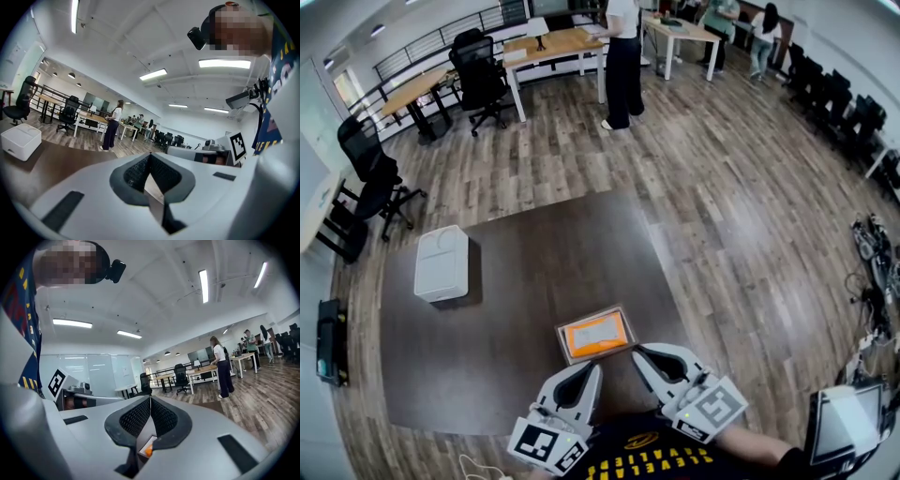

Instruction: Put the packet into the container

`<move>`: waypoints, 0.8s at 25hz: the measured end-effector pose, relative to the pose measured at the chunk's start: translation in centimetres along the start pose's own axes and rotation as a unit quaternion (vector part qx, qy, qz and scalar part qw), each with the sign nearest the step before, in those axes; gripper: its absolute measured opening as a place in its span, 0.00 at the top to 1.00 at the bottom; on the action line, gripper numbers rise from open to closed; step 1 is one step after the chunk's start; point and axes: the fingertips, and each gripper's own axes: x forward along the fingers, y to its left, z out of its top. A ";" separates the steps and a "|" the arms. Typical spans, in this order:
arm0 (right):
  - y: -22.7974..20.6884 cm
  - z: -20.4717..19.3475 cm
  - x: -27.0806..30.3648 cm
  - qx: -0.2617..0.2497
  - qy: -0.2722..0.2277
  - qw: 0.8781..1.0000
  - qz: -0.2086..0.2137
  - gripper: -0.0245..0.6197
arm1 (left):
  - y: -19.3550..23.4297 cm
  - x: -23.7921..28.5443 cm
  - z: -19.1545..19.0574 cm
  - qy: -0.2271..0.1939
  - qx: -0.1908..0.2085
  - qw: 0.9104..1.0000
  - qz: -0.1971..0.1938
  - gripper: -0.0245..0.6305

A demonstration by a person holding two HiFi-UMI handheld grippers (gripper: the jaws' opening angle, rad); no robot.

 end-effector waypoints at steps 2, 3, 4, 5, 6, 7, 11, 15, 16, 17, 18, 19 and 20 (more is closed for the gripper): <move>-0.2 0.0 -0.2 -0.003 -0.003 1.000 -0.008 0.95 | 0.1 0.0 -0.1 0.000 0.000 1.000 0.004 0.96; -0.3 0.1 -0.2 -0.002 -0.005 1.000 -0.010 0.95 | 0.2 -0.1 -0.1 -0.001 0.002 1.000 0.006 0.96; -0.3 0.1 -0.1 -0.002 -0.006 1.000 -0.011 0.95 | 0.3 -0.1 -0.1 -0.001 0.004 1.000 0.007 0.96; -0.2 0.1 0.1 -0.003 -0.008 1.000 -0.010 0.95 | 0.4 -0.1 -0.1 -0.001 0.005 1.000 0.008 0.96; -0.1 0.0 0.3 -0.003 -0.010 1.000 -0.010 0.95 | 0.6 -0.2 -0.1 0.000 0.006 1.000 0.009 0.96; 0.0 0.0 0.4 -0.003 -0.011 1.000 -0.009 0.95 | 0.8 -0.2 -0.2 0.001 0.005 1.000 0.010 0.96; 0.2 -0.5 0.5 0.000 -0.010 1.000 -0.005 0.95 | 1.0 -0.3 -0.9 0.011 0.001 1.000 0.012 0.96; 0.6 -1.0 0.6 0.005 -0.013 1.000 0.001 0.95 | 1.2 -0.3 -1.3 0.014 0.009 1.000 0.013 0.96; 0.6 -1.0 0.6 0.006 -0.015 1.000 0.001 0.95 | 1.1 -0.2 -1.4 0.016 0.010 1.000 0.012 0.96; 0.6 -1.0 0.5 0.006 -0.016 1.000 0.001 0.95 | 1.0 0.0 -1.4 0.018 0.011 1.000 0.009 0.96; 0.5 -1.0 0.5 0.005 -0.016 1.000 0.001 0.95 | 1.0 0.1 -1.3 0.019 0.012 1.000 0.008 0.96; 0.5 -1.0 0.5 0.005 -0.016 1.000 0.001 0.95 | 0.9 0.3 -1.3 0.020 0.012 1.000 0.006 0.96; 0.5 -1.1 0.5 0.004 -0.015 1.000 0.002 0.95 | 0.9 0.4 -1.3 0.022 0.012 1.000 0.005 0.96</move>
